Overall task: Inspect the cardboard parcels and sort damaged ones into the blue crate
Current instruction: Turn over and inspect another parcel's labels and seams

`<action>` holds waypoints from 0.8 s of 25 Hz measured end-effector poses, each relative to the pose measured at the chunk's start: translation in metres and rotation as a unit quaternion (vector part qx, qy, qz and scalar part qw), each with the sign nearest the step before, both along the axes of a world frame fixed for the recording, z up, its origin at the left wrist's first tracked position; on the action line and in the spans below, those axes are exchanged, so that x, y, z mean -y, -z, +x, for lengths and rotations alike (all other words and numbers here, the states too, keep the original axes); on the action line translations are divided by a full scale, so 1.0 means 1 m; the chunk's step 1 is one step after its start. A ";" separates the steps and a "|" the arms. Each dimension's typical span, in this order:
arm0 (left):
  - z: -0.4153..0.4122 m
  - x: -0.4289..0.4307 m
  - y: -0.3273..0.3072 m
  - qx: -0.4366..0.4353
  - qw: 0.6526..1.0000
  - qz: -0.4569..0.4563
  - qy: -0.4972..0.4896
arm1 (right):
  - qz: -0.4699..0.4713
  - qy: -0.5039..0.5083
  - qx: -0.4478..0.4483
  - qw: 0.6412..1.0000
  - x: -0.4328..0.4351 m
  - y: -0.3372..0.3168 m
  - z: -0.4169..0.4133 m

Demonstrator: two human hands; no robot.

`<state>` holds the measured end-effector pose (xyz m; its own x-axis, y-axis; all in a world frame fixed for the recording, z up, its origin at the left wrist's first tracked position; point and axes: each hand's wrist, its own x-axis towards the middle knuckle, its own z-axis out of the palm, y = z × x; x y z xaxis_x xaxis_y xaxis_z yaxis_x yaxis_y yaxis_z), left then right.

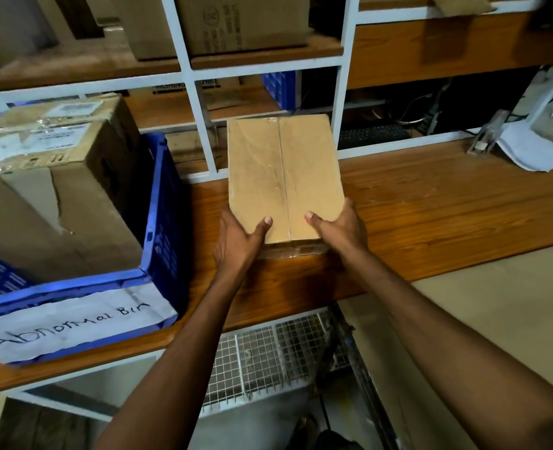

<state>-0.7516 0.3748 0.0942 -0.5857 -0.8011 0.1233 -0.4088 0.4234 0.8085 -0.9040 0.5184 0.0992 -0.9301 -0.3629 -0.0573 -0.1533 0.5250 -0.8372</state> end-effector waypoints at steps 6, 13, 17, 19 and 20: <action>-0.003 -0.003 -0.007 0.082 0.995 -0.039 0.033 | 0.017 -0.033 0.002 0.999 0.001 -0.005 -0.003; 0.026 0.011 -0.007 -0.095 0.986 0.090 0.101 | -0.099 -0.081 0.050 0.991 -0.024 0.006 -0.020; 0.030 0.007 -0.008 -0.125 0.983 0.106 0.088 | -0.111 -0.060 0.027 0.992 -0.027 0.007 -0.021; 0.030 0.006 -0.004 -0.123 0.982 0.116 0.083 | -0.105 -0.053 0.021 0.993 -0.029 0.008 -0.023; 0.030 0.007 -0.003 -0.118 0.985 0.107 0.071 | -0.099 -0.046 0.009 0.994 -0.029 0.006 -0.023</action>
<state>-0.7215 0.3679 0.0973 -0.6686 -0.7358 0.1072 -0.1477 0.2728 0.9507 -0.9272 0.5477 0.0933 -0.8917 -0.4526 0.0073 -0.1771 0.3340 -0.9258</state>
